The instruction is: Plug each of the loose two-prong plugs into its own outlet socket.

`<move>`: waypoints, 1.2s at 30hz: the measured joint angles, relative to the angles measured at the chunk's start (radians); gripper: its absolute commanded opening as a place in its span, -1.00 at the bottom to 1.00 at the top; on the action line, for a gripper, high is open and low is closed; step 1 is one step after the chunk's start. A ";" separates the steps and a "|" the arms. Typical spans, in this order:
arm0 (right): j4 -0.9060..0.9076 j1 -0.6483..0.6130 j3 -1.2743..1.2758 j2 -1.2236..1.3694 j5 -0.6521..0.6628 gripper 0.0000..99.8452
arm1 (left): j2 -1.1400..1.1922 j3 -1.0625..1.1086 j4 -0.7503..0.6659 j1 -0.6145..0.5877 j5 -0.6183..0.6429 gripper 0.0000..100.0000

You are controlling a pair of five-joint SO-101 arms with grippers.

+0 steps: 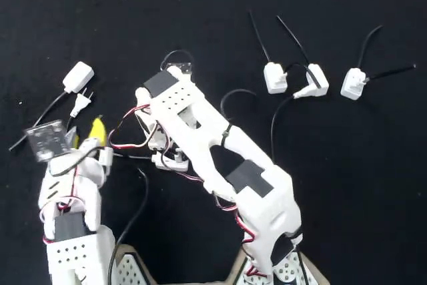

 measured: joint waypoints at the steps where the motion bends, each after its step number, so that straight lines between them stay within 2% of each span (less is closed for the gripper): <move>1: 0.000 0.000 0.000 0.000 0.000 -0.98 | 0.000 0.000 0.000 -0.020 0.023 -0.64; 6: 0.000 0.000 0.000 0.003 0.000 -0.98 | 0.000 0.000 0.000 -0.087 0.095 -0.64; 19: 0.000 0.000 0.006 0.005 0.003 -0.98 | 0.000 0.000 0.000 -0.087 0.106 -0.64; 27: 0.000 0.002 0.009 0.008 0.117 -0.98 | 0.000 0.000 0.000 -0.087 0.106 -0.64; 36: 0.000 0.002 0.009 0.025 0.155 -0.98 | 0.000 0.000 0.000 -0.087 0.106 -0.64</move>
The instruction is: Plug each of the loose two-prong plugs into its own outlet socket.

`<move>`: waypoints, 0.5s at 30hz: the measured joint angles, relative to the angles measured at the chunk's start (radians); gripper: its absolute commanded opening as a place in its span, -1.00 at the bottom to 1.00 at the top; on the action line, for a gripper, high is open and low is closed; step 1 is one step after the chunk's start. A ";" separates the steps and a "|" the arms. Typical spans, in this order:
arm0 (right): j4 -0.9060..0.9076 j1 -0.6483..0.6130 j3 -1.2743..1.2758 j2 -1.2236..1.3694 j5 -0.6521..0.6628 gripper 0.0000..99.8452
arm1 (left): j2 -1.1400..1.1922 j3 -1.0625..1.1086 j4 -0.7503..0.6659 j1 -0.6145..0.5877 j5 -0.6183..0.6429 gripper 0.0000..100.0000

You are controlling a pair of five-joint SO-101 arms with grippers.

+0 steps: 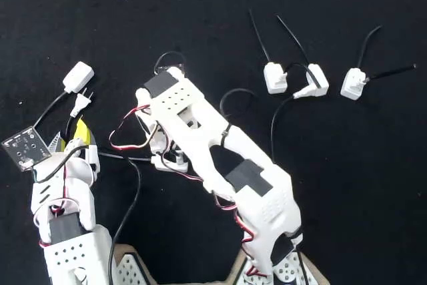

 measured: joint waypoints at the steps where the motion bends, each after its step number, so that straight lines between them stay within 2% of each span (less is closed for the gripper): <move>1: 0.000 0.000 -0.002 0.011 0.000 -0.98 | 0.000 0.000 0.000 0.000 0.000 -0.64; 8: 0.002 -0.002 -0.025 0.075 0.008 -0.98 | 0.000 0.000 0.000 0.000 0.000 -0.64; 15: 0.003 0.000 -0.031 0.089 0.175 -0.98 | 0.000 0.000 0.000 0.002 0.000 -0.64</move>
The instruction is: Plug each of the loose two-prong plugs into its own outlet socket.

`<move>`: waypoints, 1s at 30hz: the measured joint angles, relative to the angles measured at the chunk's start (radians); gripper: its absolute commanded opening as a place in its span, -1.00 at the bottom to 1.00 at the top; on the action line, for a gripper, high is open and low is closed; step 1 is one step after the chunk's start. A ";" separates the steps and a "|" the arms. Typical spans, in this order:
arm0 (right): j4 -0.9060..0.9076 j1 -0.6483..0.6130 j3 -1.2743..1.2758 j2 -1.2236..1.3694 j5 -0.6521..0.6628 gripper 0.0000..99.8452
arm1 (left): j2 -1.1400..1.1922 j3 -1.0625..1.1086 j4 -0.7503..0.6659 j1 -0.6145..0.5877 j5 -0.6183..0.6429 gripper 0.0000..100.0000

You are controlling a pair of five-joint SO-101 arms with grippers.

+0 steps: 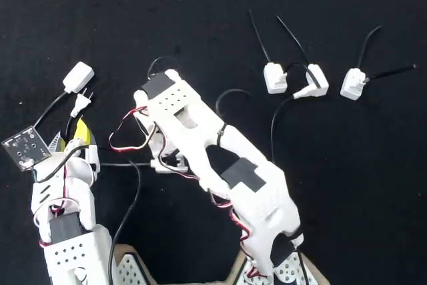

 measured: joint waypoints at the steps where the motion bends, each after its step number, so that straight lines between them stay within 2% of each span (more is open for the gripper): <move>1: 0.000 0.005 0.000 0.000 0.043 -0.98 | 0.000 0.000 0.000 -0.003 0.000 -0.64; 3: 0.000 0.026 0.000 0.000 0.172 -0.98 | 0.000 0.000 0.000 -0.005 0.000 -0.64; 9: 0.000 0.101 -0.014 0.005 0.689 -0.98 | 0.000 0.000 0.000 -0.005 0.000 -0.64; 13: 0.000 0.114 -0.015 -0.017 0.867 -0.98 | 0.000 0.000 0.000 -0.005 0.000 -0.64; 17: 0.000 0.115 -0.014 -0.043 0.951 -0.98 | 0.000 0.000 0.000 -0.003 0.000 -0.64; 24: 0.000 0.061 -0.014 -0.060 0.964 -0.98 | 0.000 0.000 0.000 -0.003 0.000 -0.64; 30: 0.000 0.100 -0.014 -0.144 1.020 -0.98 | 0.000 0.000 0.000 -0.003 0.000 -0.64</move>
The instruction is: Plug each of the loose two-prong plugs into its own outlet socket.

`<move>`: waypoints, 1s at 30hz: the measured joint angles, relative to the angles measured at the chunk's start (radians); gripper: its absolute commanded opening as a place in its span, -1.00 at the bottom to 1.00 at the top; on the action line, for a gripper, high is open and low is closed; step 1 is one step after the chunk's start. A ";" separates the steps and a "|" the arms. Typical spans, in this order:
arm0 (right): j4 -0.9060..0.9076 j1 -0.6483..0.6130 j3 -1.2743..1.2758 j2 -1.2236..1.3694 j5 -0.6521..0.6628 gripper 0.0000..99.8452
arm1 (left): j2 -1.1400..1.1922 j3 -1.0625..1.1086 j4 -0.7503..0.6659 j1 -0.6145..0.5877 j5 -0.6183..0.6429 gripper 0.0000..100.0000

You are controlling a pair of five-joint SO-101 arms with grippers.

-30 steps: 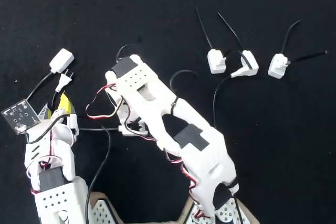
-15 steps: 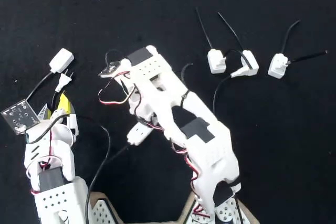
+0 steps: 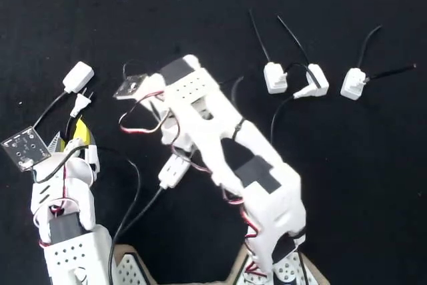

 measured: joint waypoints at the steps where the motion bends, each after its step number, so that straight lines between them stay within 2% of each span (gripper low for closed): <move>1: 0.000 0.003 0.002 -0.006 0.015 -0.98 | 0.000 0.000 0.000 0.000 0.000 -0.64; 6: 0.000 -0.002 0.044 -0.011 0.120 -0.98 | 0.000 0.000 0.000 0.000 0.000 -0.64; 11: 0.000 -0.014 0.046 -0.011 0.153 -0.98 | 0.000 0.000 0.000 0.000 0.000 -0.64; 15: 0.000 -0.017 0.046 -0.011 0.153 -0.98 | 0.000 0.000 0.000 0.000 0.000 -0.64; 18: 0.000 -0.011 0.046 -0.032 0.077 -0.98 | 0.000 0.000 0.000 0.000 0.000 -0.64; 21: -0.021 0.058 0.086 -0.133 0.026 -0.98 | 0.000 0.000 0.000 0.000 0.000 -0.64; 25: -0.242 0.173 0.318 -0.305 0.014 -0.98 | 0.000 0.000 0.000 0.000 0.000 -0.64; 30: -0.701 0.189 0.787 -0.488 -0.023 -0.98 | 0.000 0.000 0.000 0.000 0.000 -0.64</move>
